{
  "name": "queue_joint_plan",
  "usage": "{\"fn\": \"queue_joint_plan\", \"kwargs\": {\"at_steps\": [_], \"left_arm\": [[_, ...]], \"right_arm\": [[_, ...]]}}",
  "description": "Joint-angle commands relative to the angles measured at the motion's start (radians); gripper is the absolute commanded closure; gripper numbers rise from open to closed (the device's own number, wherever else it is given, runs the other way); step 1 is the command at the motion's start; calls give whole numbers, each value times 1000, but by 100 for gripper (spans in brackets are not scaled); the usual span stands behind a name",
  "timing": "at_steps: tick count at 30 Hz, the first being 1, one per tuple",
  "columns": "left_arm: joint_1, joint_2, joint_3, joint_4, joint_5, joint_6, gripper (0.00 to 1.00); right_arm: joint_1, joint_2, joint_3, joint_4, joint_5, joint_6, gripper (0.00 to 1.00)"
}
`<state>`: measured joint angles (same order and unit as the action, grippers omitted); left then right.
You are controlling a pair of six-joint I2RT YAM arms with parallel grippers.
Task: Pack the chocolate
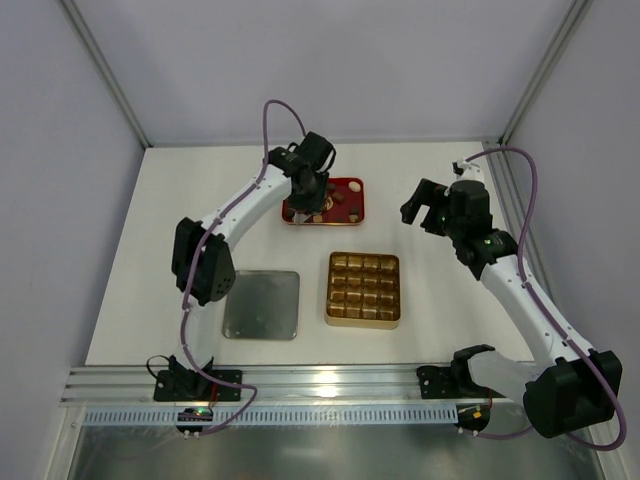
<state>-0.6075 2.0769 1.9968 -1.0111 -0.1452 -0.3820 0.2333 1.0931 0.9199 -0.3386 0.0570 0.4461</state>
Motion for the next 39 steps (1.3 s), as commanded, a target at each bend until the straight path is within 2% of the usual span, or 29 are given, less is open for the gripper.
{"fn": "queue_joint_plan", "kwargs": {"at_steps": [1,21,33,39], "left_arm": [[-6,9,42,20,-16,28,57],[-6,34,42,29,-11,41,61],[-6,52,160,-29,-39,72,65],[-6,48,171,-47,-37,74,65]], "right_arm": [[0,-25,13,9,10,-15,0],[-2,-12,10,12,14,-12,0],[-2,-12,11,9,17,-12,0],[0,-6,8,10,15,-10,0]]}}
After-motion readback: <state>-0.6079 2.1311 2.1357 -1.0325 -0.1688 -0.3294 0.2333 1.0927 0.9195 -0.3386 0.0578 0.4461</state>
